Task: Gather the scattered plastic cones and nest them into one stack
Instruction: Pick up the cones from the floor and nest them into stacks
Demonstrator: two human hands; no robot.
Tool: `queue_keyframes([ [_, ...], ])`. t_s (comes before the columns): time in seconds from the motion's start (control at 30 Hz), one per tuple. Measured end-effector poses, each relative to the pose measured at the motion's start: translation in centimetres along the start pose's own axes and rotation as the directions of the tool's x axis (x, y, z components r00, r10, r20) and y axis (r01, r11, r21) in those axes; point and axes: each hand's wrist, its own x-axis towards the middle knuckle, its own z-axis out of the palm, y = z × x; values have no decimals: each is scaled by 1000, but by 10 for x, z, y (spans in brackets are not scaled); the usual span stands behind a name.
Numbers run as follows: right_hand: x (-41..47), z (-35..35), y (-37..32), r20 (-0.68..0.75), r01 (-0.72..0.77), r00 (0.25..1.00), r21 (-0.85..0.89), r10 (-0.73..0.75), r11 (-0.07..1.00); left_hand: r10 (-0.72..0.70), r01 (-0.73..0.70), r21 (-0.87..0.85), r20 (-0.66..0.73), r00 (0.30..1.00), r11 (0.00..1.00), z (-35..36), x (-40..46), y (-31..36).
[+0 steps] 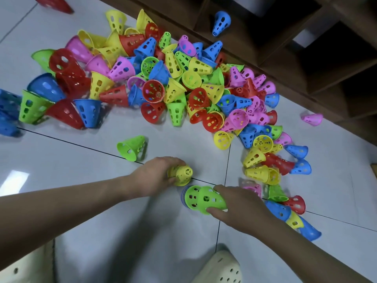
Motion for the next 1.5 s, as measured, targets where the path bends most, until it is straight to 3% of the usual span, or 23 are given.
queue_keyframes([
  [0.17, 6, 9, 1, 15, 22, 1000, 23, -22, 999, -18, 21, 86, -38, 999, 996, -13, -11, -16],
  [0.33, 16, 0, 2, -62, 46, 997, 111, -40, 993, -23, 105, 250, -312, 950, 962, -36, -32, -51],
  [0.53, 49, -30, -34, -228, 144, 970, 259, -85, 955, -155, 327, 182, -608, 778, 927, -82, -68, -90],
  [0.67, 89, -29, -79, -336, 327, 923, 430, -187, 842, -276, 529, 95, -768, 579, 843, -114, -86, -119],
  [0.73, 113, -25, -98, -316, 395, 905, 375, -285, 838, -340, 579, 2, -808, 481, 815, -126, -92, -129],
  [0.8, 143, -22, -113, -276, 430, 895, 327, -350, 842, -357, 597, -37, -831, 427, 801, -136, -98, -140],
  [0.97, 202, -18, -137, -218, 378, 922, 320, -321, 869, -407, 587, -171, -864, 298, 791, -167, -105, -162],
  [1.13, 228, -17, -151, -259, 393, 909, 266, -327, 880, -451, 581, -174, -810, 375, 795, -193, -102, -177],
  [1.33, 245, -20, -173, -229, 366, 921, 228, -315, 902, -468, 540, -139, -699, 540, 830, -198, -98, -186],
  [1.5, 250, -14, -188, -207, 340, 933, 231, -295, 912, -496, 611, -86, -677, 544, 787, -190, -103, -182],
])
